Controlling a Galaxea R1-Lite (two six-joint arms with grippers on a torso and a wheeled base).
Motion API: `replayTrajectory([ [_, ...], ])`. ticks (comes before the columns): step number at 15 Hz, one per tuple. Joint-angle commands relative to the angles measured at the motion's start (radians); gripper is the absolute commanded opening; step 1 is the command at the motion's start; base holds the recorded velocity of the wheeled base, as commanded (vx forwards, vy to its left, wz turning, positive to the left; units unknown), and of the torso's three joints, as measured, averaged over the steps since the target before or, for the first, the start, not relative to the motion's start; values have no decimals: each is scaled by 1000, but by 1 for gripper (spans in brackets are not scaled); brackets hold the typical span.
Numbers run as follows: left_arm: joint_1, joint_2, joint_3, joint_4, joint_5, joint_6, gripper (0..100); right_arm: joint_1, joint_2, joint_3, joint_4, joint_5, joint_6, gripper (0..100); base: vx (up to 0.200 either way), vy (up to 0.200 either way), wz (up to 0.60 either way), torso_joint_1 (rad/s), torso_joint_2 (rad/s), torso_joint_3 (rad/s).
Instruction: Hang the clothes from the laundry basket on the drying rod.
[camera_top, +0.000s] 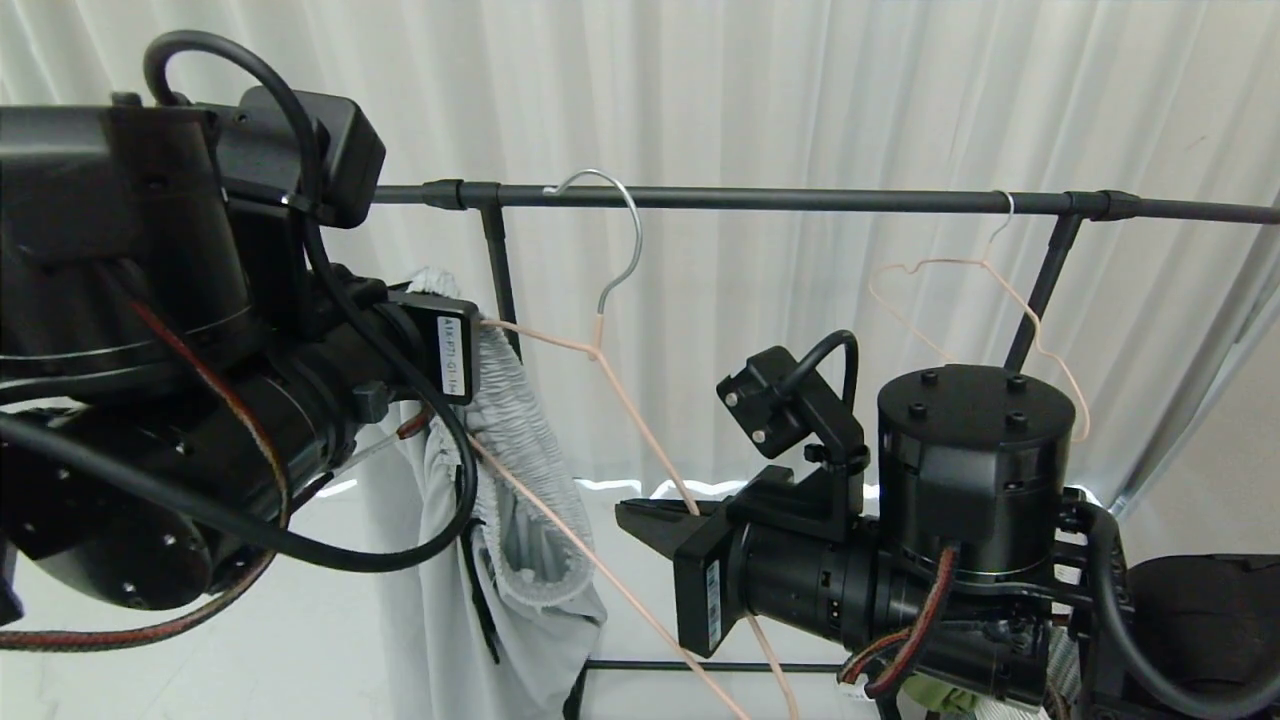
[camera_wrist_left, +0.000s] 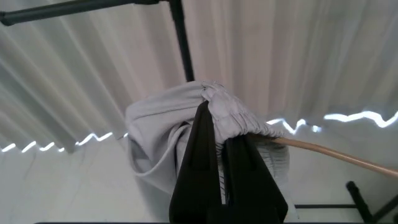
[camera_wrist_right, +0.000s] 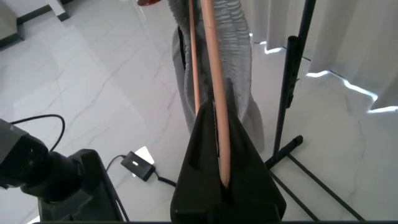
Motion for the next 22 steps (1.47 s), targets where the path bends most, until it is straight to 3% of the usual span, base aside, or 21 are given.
replayTrajectory([
  [1, -51, -22, 0, -1, -11, 0, 0, 0, -2, 0, 1, 1, 0, 0, 0, 0, 0, 0, 0, 0],
  [5, -125, -66, 35, 2, -145, 7, 0, 3, -3, 0, -1, 1, -3, 0, 0, 0, 0, 0, 0, 0],
  [9, -128, -109, 86, 2, -242, 7, 0, -1, -21, 3, -2, -7, -1, 0, 0, 0, 0, 0, 0, 0],
  [10, -128, -151, 109, 2, -335, 9, 0, -1, -38, 6, -2, -7, -3, 0, 0, 0, 0, 0, 0, 0],
  [12, -128, -184, 136, 4, -423, 46, 0, -1, -52, 6, -17, -6, -8, 0, 0, 0, 0, 0, 0, 0],
  [22, -128, -177, 158, -1, -438, 61, 0, 2, -72, 77, -209, -1, -55, 0, 0, 0, 0, 0, 0, 0],
])
